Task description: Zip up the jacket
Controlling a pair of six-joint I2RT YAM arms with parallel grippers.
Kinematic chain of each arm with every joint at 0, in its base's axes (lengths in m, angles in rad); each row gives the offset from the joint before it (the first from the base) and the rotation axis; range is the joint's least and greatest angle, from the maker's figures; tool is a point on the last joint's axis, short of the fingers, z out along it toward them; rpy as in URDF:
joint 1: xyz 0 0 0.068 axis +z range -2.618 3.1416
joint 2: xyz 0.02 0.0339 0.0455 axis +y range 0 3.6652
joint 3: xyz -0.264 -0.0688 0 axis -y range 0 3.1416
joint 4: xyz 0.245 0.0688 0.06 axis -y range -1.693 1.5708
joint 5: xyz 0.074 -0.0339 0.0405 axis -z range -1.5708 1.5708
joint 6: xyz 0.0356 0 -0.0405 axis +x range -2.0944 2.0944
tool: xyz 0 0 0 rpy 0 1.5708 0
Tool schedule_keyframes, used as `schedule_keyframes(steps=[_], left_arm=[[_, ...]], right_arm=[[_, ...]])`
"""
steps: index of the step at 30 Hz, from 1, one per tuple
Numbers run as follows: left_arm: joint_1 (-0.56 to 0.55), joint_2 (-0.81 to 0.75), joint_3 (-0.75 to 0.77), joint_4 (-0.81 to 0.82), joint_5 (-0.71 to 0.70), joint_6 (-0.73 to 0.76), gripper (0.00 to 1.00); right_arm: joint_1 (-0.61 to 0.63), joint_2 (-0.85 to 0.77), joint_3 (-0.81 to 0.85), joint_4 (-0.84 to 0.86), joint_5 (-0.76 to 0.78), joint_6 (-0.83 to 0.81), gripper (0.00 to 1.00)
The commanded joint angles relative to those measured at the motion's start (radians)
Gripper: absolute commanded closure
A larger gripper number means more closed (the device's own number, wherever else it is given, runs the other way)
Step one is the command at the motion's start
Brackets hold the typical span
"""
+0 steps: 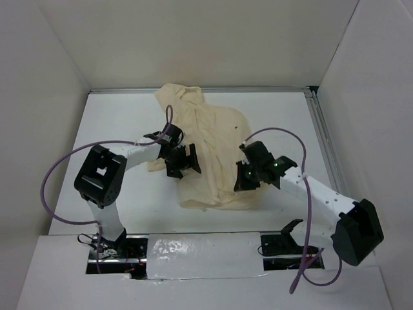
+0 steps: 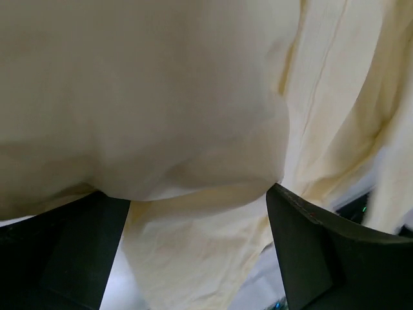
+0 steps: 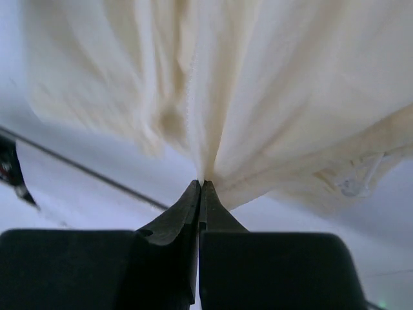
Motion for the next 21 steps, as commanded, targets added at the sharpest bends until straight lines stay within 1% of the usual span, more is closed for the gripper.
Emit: schedule_keyframes(steps=[1, 3, 6, 7, 9, 10, 11, 12, 13, 14, 15, 16, 17, 18, 19, 20, 21], left_arm=[[0.078, 0.098, 0.066, 0.011, -0.088, 0.024, 0.01], [0.092, 0.159, 0.123, -0.006, -0.103, 0.030, 0.01], [0.118, 0.198, 0.170, -0.016, -0.116, 0.053, 0.01], [0.125, 0.199, 0.178, -0.020, -0.116, 0.058, 0.01], [0.145, 0.189, 0.203, -0.026, -0.132, 0.078, 0.01], [0.151, 0.176, 0.210, -0.032, -0.137, 0.082, 0.01], [0.167, 0.166, 0.223, -0.052, -0.140, 0.085, 0.01], [0.171, 0.135, 0.223, -0.059, -0.142, 0.085, 0.01], [0.174, 0.117, 0.209, -0.067, -0.140, 0.090, 0.01], [0.174, 0.095, 0.191, -0.066, -0.134, 0.091, 0.01], [0.175, 0.042, 0.171, -0.060, -0.113, 0.096, 0.01], [0.174, 0.012, 0.120, -0.056, -0.110, 0.091, 0.01], [0.172, -0.015, 0.093, -0.061, -0.110, 0.084, 0.01], [0.172, -0.073, 0.044, -0.062, -0.114, 0.067, 0.01], [0.171, -0.100, 0.020, -0.073, -0.122, 0.055, 0.01], [0.172, -0.152, -0.021, -0.079, -0.143, 0.044, 0.01], [0.172, -0.176, -0.039, -0.085, -0.152, 0.021, 0.01]], right_arm=[[0.029, -0.059, -0.153, -0.067, -0.153, 0.080, 1.00], [0.043, -0.072, -0.251, -0.024, -0.190, 0.132, 1.00], [0.053, -0.040, -0.304, 0.044, -0.150, 0.183, 1.00], [0.050, -0.028, -0.305, 0.070, -0.100, 0.198, 1.00], [0.029, 0.015, -0.302, 0.110, -0.072, 0.213, 1.00], [-0.001, 0.036, -0.299, 0.151, -0.046, 0.221, 1.00], [-0.017, 0.094, -0.275, 0.166, -0.043, 0.216, 1.00], [-0.032, 0.125, -0.256, 0.171, -0.040, 0.203, 0.98], [-0.043, 0.176, -0.235, 0.170, -0.043, 0.190, 0.93], [-0.040, 0.187, -0.185, 0.148, -0.050, 0.177, 0.86], [-0.036, 0.188, -0.161, 0.135, -0.048, 0.157, 0.76], [-0.014, 0.170, -0.114, 0.115, -0.031, 0.149, 0.62], [0.001, 0.153, -0.088, 0.069, -0.009, 0.146, 0.57], [0.032, 0.114, -0.059, 0.038, 0.014, 0.143, 0.49], [0.044, 0.093, 0.004, -0.023, 0.056, 0.144, 0.46], [0.064, 0.075, 0.038, -0.049, 0.080, 0.156, 0.44], [0.090, 0.054, 0.099, -0.071, 0.106, 0.160, 0.35]])
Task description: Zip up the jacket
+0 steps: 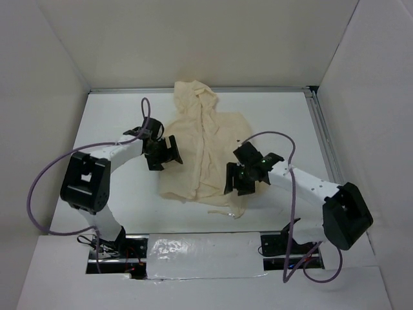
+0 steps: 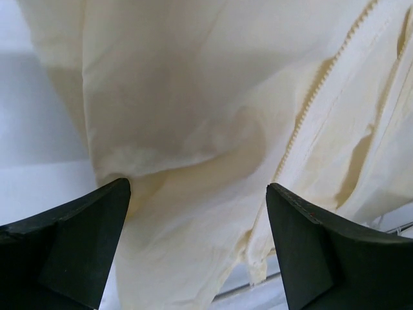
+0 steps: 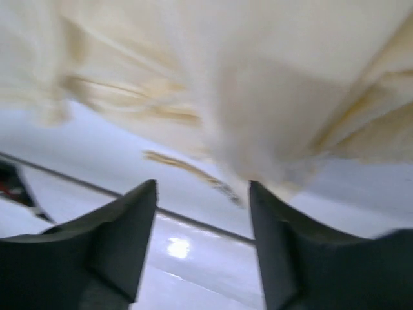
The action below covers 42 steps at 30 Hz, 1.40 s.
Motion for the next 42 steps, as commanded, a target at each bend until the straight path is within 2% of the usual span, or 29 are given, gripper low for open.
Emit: schedule_keyframes(steps=[1, 4, 6, 8, 10, 11, 12, 15, 16, 22, 25, 26, 27, 28, 30, 34, 39, 40, 42], left_arm=[[-0.004, -0.127, -0.060, -0.050, -0.043, -0.046, 0.01], [-0.002, -0.198, -0.110, -0.057, -0.051, -0.069, 0.01], [-0.004, -0.224, -0.124, -0.084, -0.057, -0.084, 0.01], [-0.004, -0.248, -0.140, -0.106, -0.061, -0.096, 0.01], [-0.004, -0.262, -0.149, -0.121, -0.060, -0.098, 0.01], [-0.004, -0.277, -0.153, -0.135, -0.068, -0.119, 0.01], [-0.004, -0.290, -0.158, -0.162, -0.078, -0.128, 0.01], [-0.005, -0.354, -0.213, -0.129, -0.066, -0.133, 0.01], [-0.005, -0.383, -0.254, -0.109, -0.046, -0.132, 0.01], [-0.010, -0.348, -0.342, -0.034, -0.028, -0.139, 0.01], [-0.030, -0.272, -0.333, -0.032, -0.049, -0.139, 0.20], [-0.034, -0.250, -0.327, -0.032, -0.057, -0.135, 0.36], [-0.040, -0.230, -0.324, -0.035, -0.061, -0.138, 0.45], [-0.042, -0.198, -0.316, -0.037, -0.063, -0.138, 0.58], [-0.040, -0.175, -0.313, -0.037, -0.058, -0.141, 0.71], [-0.042, -0.165, -0.316, -0.040, -0.061, -0.153, 0.88], [-0.040, -0.192, -0.318, -0.067, -0.107, -0.168, 0.95], [-0.040, -0.193, -0.318, -0.072, -0.108, -0.168, 0.95], [-0.042, -0.199, -0.316, -0.086, -0.114, -0.176, 0.95]], right_arm=[[0.067, -0.089, 0.171, -0.112, 0.124, -0.005, 0.31], [0.108, -0.051, 0.283, -0.099, 0.231, 0.007, 0.24], [0.119, 0.055, 0.388, -0.085, 0.279, 0.004, 0.06], [0.131, 0.212, 0.484, -0.095, 0.377, 0.027, 0.05], [0.142, 0.331, 0.651, -0.141, 0.426, 0.039, 0.06], [0.157, 0.451, 0.711, -0.169, 0.460, 0.041, 0.06], [0.167, 0.507, 0.828, -0.203, 0.472, 0.035, 0.08], [0.230, 0.682, 0.982, -0.364, 0.558, 0.047, 0.06], [0.259, 0.725, 0.995, -0.376, 0.577, 0.053, 0.00], [0.305, 0.784, 0.981, -0.368, 0.587, 0.085, 0.00], [0.308, 0.822, 1.000, -0.428, 0.652, 0.117, 0.00], [0.308, 0.827, 0.998, -0.441, 0.672, 0.124, 0.00], [0.308, 0.825, 0.995, -0.470, 0.710, 0.145, 0.00], [0.306, 0.816, 0.986, -0.479, 0.728, 0.148, 0.00], [0.302, 0.798, 0.948, -0.499, 0.762, 0.165, 0.00], [0.260, 0.715, 0.840, -0.511, 0.811, 0.186, 0.00], [0.210, 0.533, 0.613, -0.507, 0.833, 0.278, 0.00], [0.193, 0.446, 0.520, -0.491, 0.800, 0.283, 0.00], [0.182, 0.302, 0.438, -0.397, 0.741, 0.245, 0.00]])
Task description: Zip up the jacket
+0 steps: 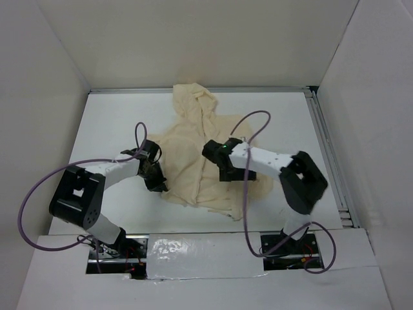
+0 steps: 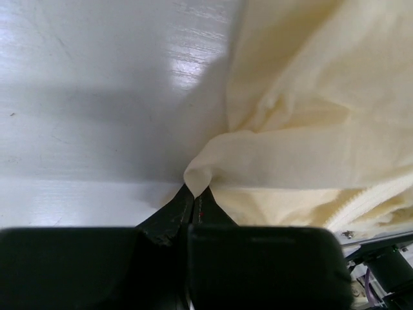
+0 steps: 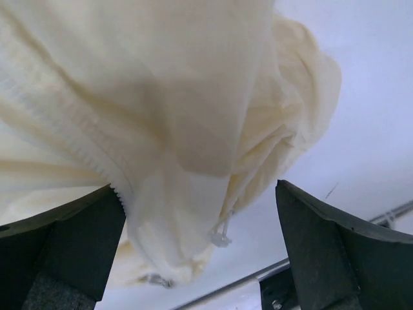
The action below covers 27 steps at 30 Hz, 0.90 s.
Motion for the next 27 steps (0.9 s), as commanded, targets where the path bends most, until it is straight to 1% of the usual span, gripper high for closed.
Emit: schedule_keyframes(steps=[1, 2, 3, 5, 6, 7, 8, 9, 10, 11, 12, 14, 17, 19, 22, 24, 26, 27], left_arm=[[-0.008, -0.020, 0.003, -0.039, -0.064, -0.018, 0.94], [-0.010, -0.025, -0.002, -0.033, -0.057, -0.017, 0.94], [-0.010, -0.035, -0.008, -0.016, -0.040, -0.012, 0.93], [-0.016, -0.045, -0.011, -0.007, -0.026, -0.012, 0.93], [-0.017, -0.048, -0.012, -0.004, -0.025, -0.015, 0.93], [-0.026, -0.049, -0.011, -0.007, -0.029, -0.017, 0.93], [-0.031, -0.052, -0.009, -0.008, -0.031, -0.018, 0.93], [-0.034, -0.055, -0.009, -0.013, -0.031, -0.020, 0.93], [-0.045, -0.061, -0.012, -0.016, -0.034, -0.021, 0.93], [-0.048, -0.075, -0.016, -0.017, -0.035, -0.026, 0.93], [-0.056, -0.083, -0.019, -0.026, -0.038, -0.030, 0.93], [-0.062, -0.110, -0.032, -0.034, -0.035, -0.040, 0.93], [-0.066, -0.143, -0.048, -0.036, -0.035, -0.049, 0.93], [-0.066, -0.156, -0.054, -0.047, -0.049, -0.055, 0.93], [-0.066, -0.167, -0.063, -0.051, -0.057, -0.061, 0.94], [-0.068, -0.172, -0.065, -0.060, -0.075, -0.063, 0.94], [-0.065, -0.175, -0.068, -0.068, -0.093, -0.067, 0.97], [-0.066, -0.176, -0.072, -0.068, -0.098, -0.067, 0.99]], right_arm=[[-0.014, -0.258, -0.135, 0.097, -0.092, -0.005, 0.00], [-0.007, -0.301, -0.155, 0.207, -0.143, -0.074, 0.00], [0.006, -0.355, -0.163, 0.258, -0.193, -0.108, 0.00], [0.081, -0.366, -0.143, 0.376, -0.270, -0.188, 0.00], [0.107, -0.335, -0.122, 0.386, -0.275, -0.200, 0.00], [0.129, -0.306, -0.055, 0.382, -0.274, -0.211, 0.00], [0.163, -0.267, -0.014, 0.354, -0.263, -0.219, 0.00], [0.177, -0.186, 0.059, 0.336, -0.243, -0.219, 0.00], [0.189, -0.142, 0.095, 0.316, -0.222, -0.216, 0.00], [0.204, -0.060, 0.133, 0.281, -0.199, -0.216, 0.00], [0.207, -0.018, 0.202, 0.265, -0.188, -0.201, 0.00], [0.207, 0.074, 0.260, 0.246, -0.194, -0.202, 0.00], [0.210, 0.149, 0.296, 0.222, -0.205, -0.177, 0.00], [0.215, 0.174, 0.293, 0.182, -0.179, -0.150, 0.00], [0.223, 0.165, 0.250, 0.122, -0.122, -0.102, 0.00], [0.220, 0.153, 0.205, 0.075, -0.046, -0.040, 0.00], [0.215, 0.121, 0.158, -0.031, 0.016, 0.028, 0.00], [0.214, 0.104, 0.137, -0.052, 0.033, 0.045, 0.00]])
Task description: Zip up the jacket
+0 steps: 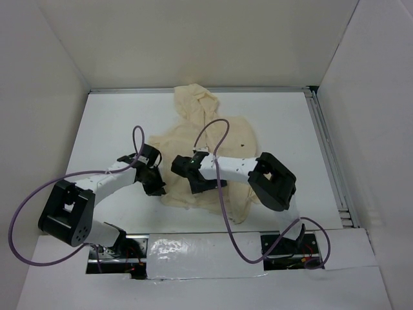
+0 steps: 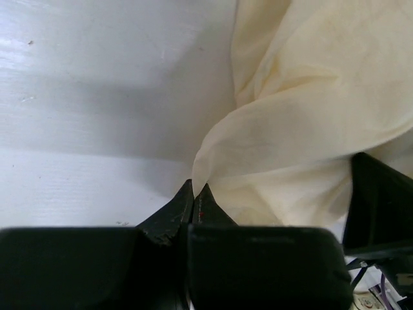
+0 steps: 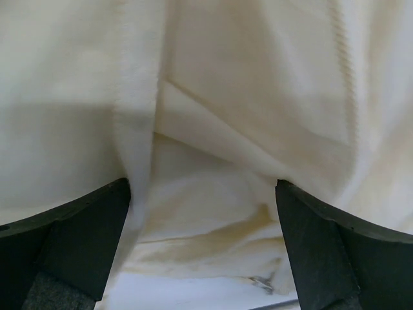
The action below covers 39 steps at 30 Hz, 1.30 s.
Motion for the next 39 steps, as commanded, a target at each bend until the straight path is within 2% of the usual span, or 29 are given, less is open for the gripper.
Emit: schedule_keyframes(steps=[1, 5, 8, 10, 13, 14, 16, 17, 18, 20, 21, 26, 30, 33, 37, 39], left_arm=[[0.001, -0.025, -0.011, -0.030, -0.038, -0.019, 1.00], [0.005, -0.014, -0.008, -0.042, -0.059, -0.027, 1.00], [0.008, -0.011, -0.010, -0.050, -0.069, -0.027, 1.00], [0.009, -0.016, -0.010, -0.053, -0.063, -0.030, 1.00], [0.002, -0.039, -0.013, -0.047, -0.035, -0.013, 1.00], [-0.004, -0.049, -0.016, -0.039, -0.027, -0.010, 1.00], [-0.011, -0.095, -0.025, -0.039, 0.005, 0.004, 0.73], [-0.018, -0.129, -0.025, -0.041, 0.013, 0.010, 0.66], [-0.025, -0.146, -0.025, -0.048, 0.008, 0.012, 0.45], [-0.056, -0.193, -0.019, -0.048, 0.007, 0.004, 0.19], [-0.080, -0.206, -0.011, -0.063, 0.002, -0.001, 0.01], [-0.191, -0.246, 0.106, -0.221, -0.098, -0.082, 0.01], [-0.316, -0.221, 0.170, -0.219, -0.110, -0.022, 0.01], [-0.366, -0.163, 0.208, -0.194, -0.110, 0.039, 0.01], [-0.357, -0.076, 0.222, -0.114, -0.125, 0.108, 0.01], [-0.354, -0.044, 0.210, -0.053, -0.023, 0.154, 0.01]], right_arm=[[-0.005, -0.114, -0.094, -0.194, 0.146, 0.138, 0.00], [-0.025, -0.254, -0.234, -0.254, 0.173, 0.250, 0.00], [-0.051, -0.394, -0.361, -0.257, 0.137, 0.304, 0.00], [-0.051, -0.519, -0.472, -0.199, 0.069, 0.305, 0.00], [-0.045, -0.671, -0.585, -0.001, -0.058, 0.221, 0.00], [-0.045, -0.701, -0.596, 0.125, -0.099, 0.139, 0.00], [-0.042, -0.748, -0.578, 0.214, -0.165, 0.062, 0.00], [-0.044, -0.750, -0.561, 0.266, -0.182, 0.037, 0.00], [-0.039, -0.741, -0.527, 0.281, -0.194, 0.022, 0.00], [-0.035, -0.713, -0.506, 0.303, -0.199, 0.009, 0.00], [-0.035, -0.699, -0.484, 0.303, -0.197, 0.000, 0.00], [-0.033, -0.588, -0.447, 0.326, -0.284, 0.009, 0.01], [-0.054, -0.581, -0.522, 0.352, -0.315, 0.104, 0.01], [-0.064, -0.667, -0.610, 0.361, -0.305, 0.166, 0.01], [-0.094, -0.819, -0.735, 0.349, -0.318, 0.219, 0.01], [-0.116, -0.854, -0.804, 0.375, -0.358, 0.204, 0.01]])
